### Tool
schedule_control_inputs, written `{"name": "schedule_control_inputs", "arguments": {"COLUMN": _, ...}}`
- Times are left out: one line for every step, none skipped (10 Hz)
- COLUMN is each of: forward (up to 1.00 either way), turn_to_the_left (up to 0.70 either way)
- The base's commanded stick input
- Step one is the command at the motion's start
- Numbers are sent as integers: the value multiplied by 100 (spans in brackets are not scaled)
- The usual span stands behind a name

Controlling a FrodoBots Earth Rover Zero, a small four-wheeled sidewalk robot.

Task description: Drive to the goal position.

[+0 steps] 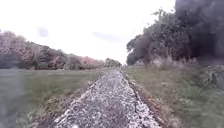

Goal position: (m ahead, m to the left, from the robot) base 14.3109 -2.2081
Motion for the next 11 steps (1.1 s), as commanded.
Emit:
{"name": "schedule_control_inputs", "arguments": {"forward": 60, "turn_to_the_left": 0}}
{"name": "schedule_control_inputs", "arguments": {"forward": 60, "turn_to_the_left": 0}}
{"name": "schedule_control_inputs", "arguments": {"forward": 60, "turn_to_the_left": 0}}
{"name": "schedule_control_inputs", "arguments": {"forward": 60, "turn_to_the_left": 0}}
{"name": "schedule_control_inputs", "arguments": {"forward": 60, "turn_to_the_left": -2}}
{"name": "schedule_control_inputs", "arguments": {"forward": 60, "turn_to_the_left": -8}}
{"name": "schedule_control_inputs", "arguments": {"forward": 60, "turn_to_the_left": -15}}
{"name": "schedule_control_inputs", "arguments": {"forward": 60, "turn_to_the_left": -15}}
{"name": "schedule_control_inputs", "arguments": {"forward": 60, "turn_to_the_left": -15}}
{"name": "schedule_control_inputs", "arguments": {"forward": 60, "turn_to_the_left": -15}}
{"name": "schedule_control_inputs", "arguments": {"forward": 60, "turn_to_the_left": -15}}
